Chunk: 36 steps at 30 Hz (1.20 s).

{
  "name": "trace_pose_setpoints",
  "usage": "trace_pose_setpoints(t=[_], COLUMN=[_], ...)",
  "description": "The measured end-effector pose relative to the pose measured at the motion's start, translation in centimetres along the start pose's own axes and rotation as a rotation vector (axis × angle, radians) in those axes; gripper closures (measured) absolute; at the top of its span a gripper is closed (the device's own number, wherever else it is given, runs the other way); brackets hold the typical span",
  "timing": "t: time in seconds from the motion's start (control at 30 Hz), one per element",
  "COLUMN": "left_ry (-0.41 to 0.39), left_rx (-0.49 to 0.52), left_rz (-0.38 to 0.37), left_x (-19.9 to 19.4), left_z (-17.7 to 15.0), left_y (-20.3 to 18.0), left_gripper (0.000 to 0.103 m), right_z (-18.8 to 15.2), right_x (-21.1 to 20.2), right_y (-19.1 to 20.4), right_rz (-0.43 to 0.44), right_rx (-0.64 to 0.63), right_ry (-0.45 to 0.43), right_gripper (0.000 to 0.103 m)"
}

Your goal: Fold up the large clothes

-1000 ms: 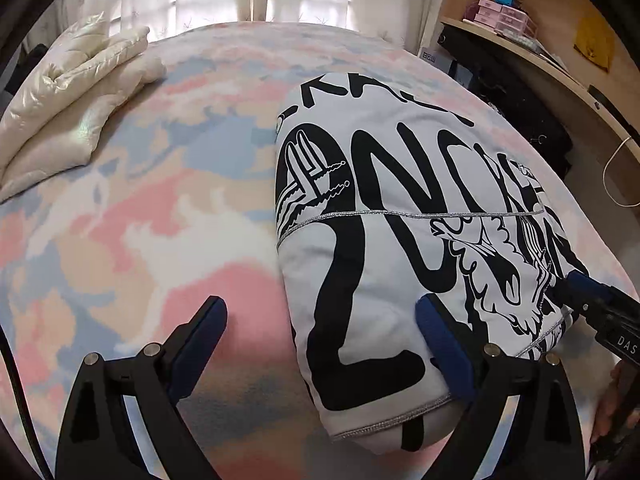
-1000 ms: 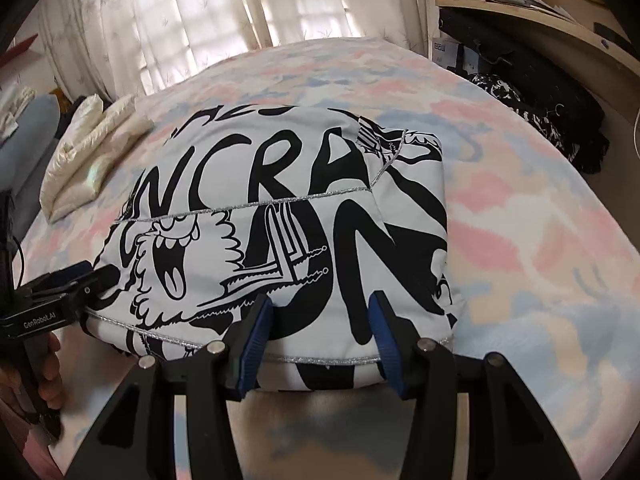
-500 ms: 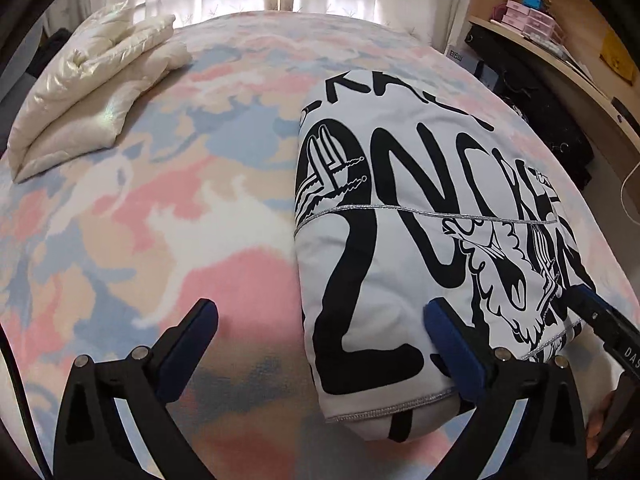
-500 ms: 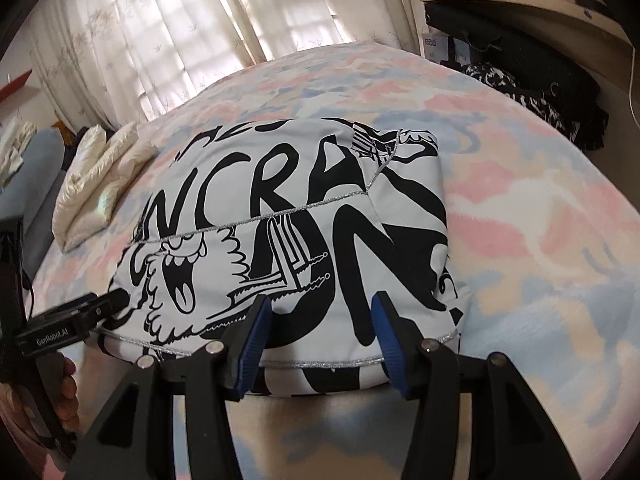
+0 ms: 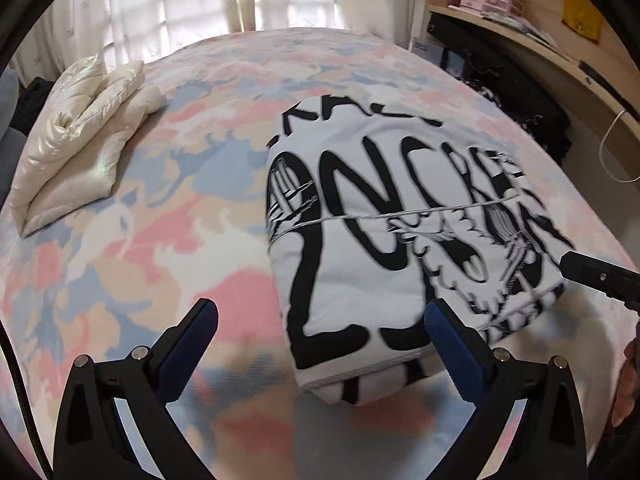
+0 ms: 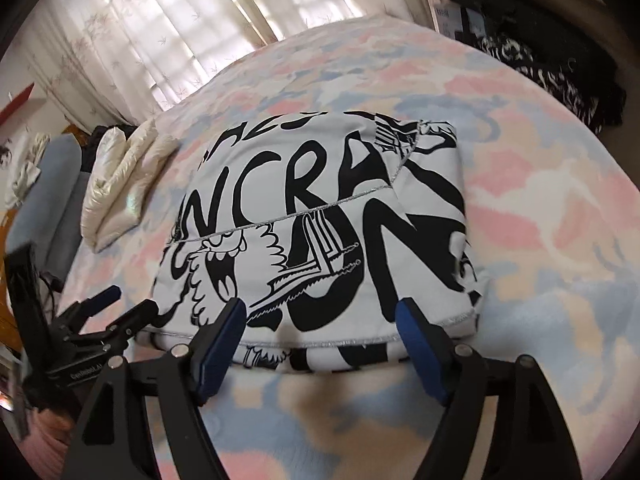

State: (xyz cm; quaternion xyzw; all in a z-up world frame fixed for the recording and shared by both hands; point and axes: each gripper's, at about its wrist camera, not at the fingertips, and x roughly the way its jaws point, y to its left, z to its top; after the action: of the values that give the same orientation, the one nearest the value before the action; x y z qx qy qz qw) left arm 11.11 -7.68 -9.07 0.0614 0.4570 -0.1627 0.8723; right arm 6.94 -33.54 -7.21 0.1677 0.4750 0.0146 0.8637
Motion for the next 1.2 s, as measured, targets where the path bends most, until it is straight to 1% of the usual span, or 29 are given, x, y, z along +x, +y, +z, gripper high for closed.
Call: trace_pose_setpoints(t=[0.13,0.23,0.4,0.57,0.73,0.97,1.07,1.2], left_ry=[-0.004,-0.008,0.039,0.102,0.155,0.222,0.231,0.241], left_rx=[-0.018,-0.035,-0.093,-0.148,-0.202,-0.297,-0.298,-0.258], left_rz=[-0.059,-0.082,-0.143,-0.208,-0.243,-0.354,-0.375,-0.388], left_x=[-0.7,-0.6,1.1,3.6,6.4,9.6,10.3,11.0], left_z=[0.7,1.1,1.7,1.9,1.8,1.7,1.7,1.8], left_y=[-0.1,0.0,0.9,1.7,2.5,3.8,3.8,3.3], left_gripper=[0.001,0.001,0.001,0.001,0.001,0.001,0.001,0.001], right_z=[0.6,1.3,2.8,3.9,4.4,4.7,5.0,5.8], right_x=[-1.7,-2.5,-2.0,-0.1,2.3,6.2,7.9,10.1], right_y=[-0.6,-1.4,-3.7,-6.2,-8.3,-9.8,-9.7,-9.2], right_rz=[-0.022,-0.054,-0.071,-0.046,-0.001,0.098,0.140,0.263], right_rx=[-0.012,-0.019,0.010,0.073,0.137,0.193,0.184,0.168], right_ry=[-0.010,-0.022,-0.010,0.023,0.070,0.166,0.203,0.239], right_gripper=[0.023,0.022,0.022,0.022,0.022,0.022,0.022,0.020])
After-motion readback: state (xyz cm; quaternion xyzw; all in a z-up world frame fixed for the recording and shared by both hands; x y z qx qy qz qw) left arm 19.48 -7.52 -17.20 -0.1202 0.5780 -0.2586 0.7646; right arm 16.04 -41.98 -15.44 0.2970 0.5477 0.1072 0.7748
